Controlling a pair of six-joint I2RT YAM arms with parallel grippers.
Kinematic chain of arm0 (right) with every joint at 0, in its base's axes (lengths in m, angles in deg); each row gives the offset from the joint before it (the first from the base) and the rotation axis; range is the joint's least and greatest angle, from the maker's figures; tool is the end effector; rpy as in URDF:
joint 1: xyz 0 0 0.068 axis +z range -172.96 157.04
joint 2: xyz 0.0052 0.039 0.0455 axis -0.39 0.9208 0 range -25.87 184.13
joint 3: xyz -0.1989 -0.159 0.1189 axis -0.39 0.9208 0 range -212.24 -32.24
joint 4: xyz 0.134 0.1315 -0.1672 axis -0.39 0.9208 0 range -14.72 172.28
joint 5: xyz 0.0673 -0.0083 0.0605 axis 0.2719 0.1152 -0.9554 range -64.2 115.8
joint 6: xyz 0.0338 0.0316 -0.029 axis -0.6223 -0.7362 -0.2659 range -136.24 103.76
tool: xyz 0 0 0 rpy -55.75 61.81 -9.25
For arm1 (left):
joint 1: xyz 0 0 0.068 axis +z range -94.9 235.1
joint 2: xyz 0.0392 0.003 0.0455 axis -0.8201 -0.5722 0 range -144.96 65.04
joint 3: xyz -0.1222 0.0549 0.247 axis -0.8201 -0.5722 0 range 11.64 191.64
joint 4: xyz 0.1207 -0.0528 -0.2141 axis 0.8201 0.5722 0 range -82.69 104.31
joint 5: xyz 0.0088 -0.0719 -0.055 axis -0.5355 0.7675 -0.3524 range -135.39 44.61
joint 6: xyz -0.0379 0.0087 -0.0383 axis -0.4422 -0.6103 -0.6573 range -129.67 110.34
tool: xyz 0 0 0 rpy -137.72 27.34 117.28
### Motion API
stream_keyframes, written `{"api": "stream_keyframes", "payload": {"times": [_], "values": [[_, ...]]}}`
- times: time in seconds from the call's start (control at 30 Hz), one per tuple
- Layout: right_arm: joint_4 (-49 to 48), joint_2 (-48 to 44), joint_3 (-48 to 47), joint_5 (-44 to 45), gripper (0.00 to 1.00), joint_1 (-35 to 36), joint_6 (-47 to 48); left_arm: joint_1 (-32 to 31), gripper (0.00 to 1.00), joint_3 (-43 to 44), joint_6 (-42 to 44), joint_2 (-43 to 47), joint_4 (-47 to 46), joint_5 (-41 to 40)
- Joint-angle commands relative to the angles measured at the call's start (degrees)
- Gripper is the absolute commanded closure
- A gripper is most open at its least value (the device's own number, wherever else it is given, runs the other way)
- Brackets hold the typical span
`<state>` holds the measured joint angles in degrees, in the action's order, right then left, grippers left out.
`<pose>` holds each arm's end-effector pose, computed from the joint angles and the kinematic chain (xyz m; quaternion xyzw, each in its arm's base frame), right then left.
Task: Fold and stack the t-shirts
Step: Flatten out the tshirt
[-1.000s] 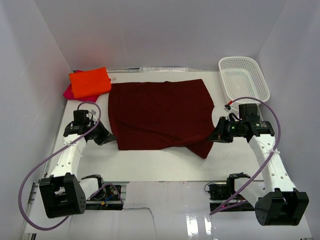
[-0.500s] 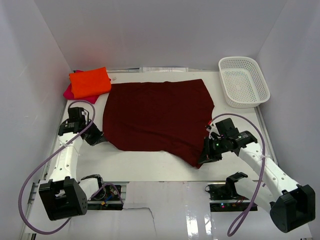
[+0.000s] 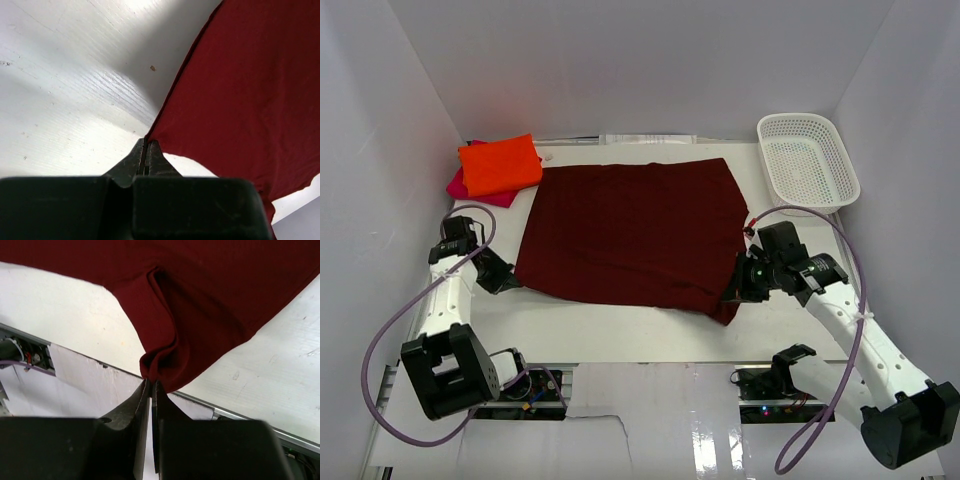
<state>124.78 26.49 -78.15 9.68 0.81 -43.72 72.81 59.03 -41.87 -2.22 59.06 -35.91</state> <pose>0.1370 0.0714 0.2721 -0.0103 0.9476 0.2462 0.2034 0.1830 0.0520 0.2371 -0.4032 0.8975 -0.1010 0.1477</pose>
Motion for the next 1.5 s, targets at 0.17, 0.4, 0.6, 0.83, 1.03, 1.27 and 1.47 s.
{"api": "stream_keyframes", "payload": {"times": [0.17,0.4,0.6,0.83,1.03,1.27,1.47], "values": [[-3.0,5.7,-8.9,7.9,0.92,0.1,1.2,2.1,1.00,2.3,-0.8,-5.4,-5.1,0.0],[-6.8,13.6,-13.6,9.4,0.92,-1.0,3.3,2.9,1.00,3.5,-4.2,-9.5,-8.9,1.2],[-8.1,19.6,-20.8,10.1,0.92,-2.0,6.3,2.9,1.00,5.2,-5.4,-14.2,-11.7,2.7],[-10.4,25.0,-27.3,7.7,0.92,-3.3,8.4,2.9,1.00,5.3,-6.0,-16.7,-13.1,2.0],[-12.1,30.4,-32.6,6.4,0.92,-3.6,10.2,2.9,1.00,6.7,-6.5,-16.8,-13.2,1.7],[-14.0,35.6,-36.8,4.5,0.92,-3.9,11.0,2.9,1.00,9.6,-6.0,-17.4,-13.2,2.1],[-14.3,36.8,-39.3,3.9,0.92,-4.1,11.0,2.9,1.00,11.8,-5.6,-18.4,-12.5,3.7]]}}
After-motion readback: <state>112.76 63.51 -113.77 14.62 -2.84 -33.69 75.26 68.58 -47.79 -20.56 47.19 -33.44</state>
